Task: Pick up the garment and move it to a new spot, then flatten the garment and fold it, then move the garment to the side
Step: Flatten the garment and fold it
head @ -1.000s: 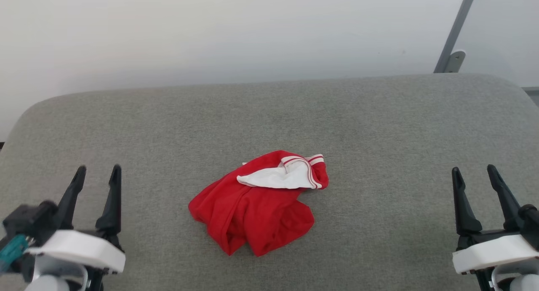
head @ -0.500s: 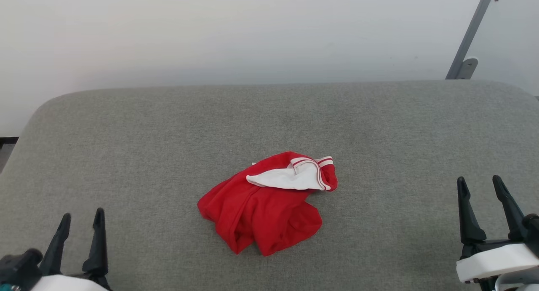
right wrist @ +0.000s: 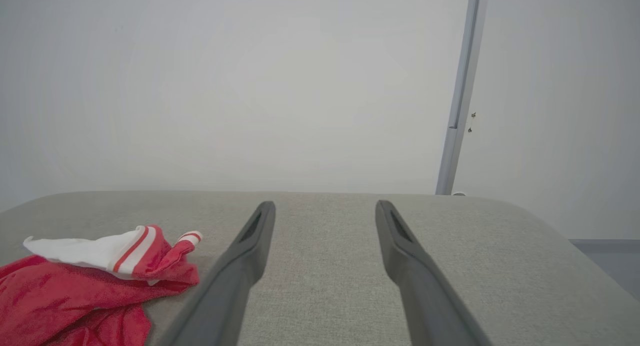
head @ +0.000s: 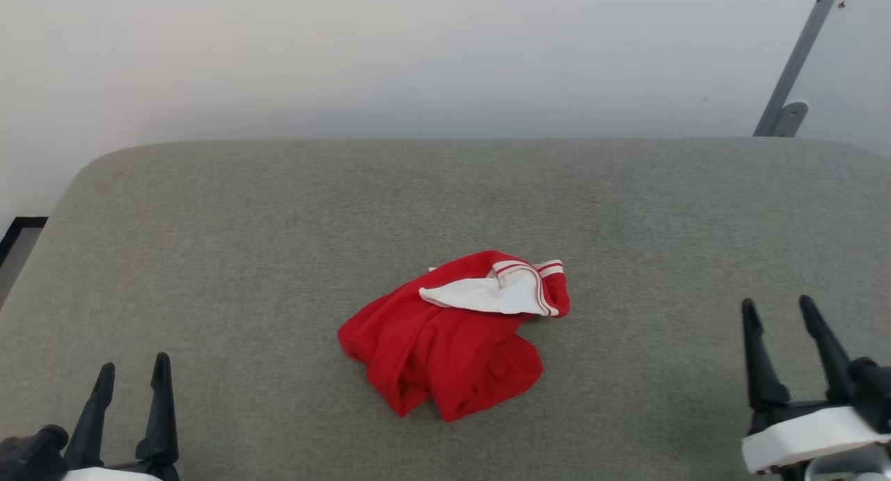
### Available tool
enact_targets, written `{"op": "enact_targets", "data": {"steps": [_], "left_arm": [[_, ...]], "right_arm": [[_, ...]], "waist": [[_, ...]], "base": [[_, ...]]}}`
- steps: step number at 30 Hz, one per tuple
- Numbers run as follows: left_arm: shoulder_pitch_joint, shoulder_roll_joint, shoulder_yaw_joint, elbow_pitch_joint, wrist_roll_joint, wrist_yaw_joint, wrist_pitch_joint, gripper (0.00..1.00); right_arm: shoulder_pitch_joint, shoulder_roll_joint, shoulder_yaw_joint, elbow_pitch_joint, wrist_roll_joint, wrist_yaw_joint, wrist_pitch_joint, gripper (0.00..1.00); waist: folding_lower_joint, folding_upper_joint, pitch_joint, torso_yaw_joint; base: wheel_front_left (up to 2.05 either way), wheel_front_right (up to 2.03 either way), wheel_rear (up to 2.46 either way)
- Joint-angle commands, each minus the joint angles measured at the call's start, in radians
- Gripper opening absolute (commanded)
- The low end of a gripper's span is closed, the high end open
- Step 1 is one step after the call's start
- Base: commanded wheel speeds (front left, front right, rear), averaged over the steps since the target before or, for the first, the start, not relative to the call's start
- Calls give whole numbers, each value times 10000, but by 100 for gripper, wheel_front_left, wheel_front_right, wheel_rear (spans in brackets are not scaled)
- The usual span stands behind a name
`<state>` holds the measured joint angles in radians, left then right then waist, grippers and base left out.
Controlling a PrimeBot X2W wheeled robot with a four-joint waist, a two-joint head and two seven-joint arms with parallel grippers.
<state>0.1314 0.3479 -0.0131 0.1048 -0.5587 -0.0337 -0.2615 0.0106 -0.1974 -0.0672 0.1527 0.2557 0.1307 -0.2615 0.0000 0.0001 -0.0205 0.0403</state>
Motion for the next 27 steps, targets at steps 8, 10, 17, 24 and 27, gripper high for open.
{"op": "enact_targets", "data": {"steps": [8, 10, 17, 24, 27], "left_arm": [[-237, -387, -68, -69, 165, -165, -49, 100], [-330, -470, -165, -78, 141, -189, -46, 100], [-759, -768, -585, -13, 174, -278, -8, 100], [-1114, -1092, -866, 154, 44, -416, -22, 100], [-1225, -1211, -934, 255, 30, -469, -31, 100]], "right_arm": [[-532, -474, 1719, 552, 564, 0, 322, 100], [-835, -665, 2227, 654, 757, -1, 674, 100], [-2307, -1483, 4206, 1007, 1475, -1, 2359, 100], [-3884, -2285, 5990, 1601, 2101, -1, 4095, 100], [-4475, -2448, 6531, 2034, 2220, -1, 4911, 100]], "waist": [[0, -1, 112, 764], [0, -1, 203, 997], [0, -1, 629, 1803], [0, -1, 1004, 2523], [0, -1, 1150, 2784]], "base": [[0, 0, 0], [0, 0, 0], [0, 0, 0], [0, 0, 0], [0, 0, 0]]}}
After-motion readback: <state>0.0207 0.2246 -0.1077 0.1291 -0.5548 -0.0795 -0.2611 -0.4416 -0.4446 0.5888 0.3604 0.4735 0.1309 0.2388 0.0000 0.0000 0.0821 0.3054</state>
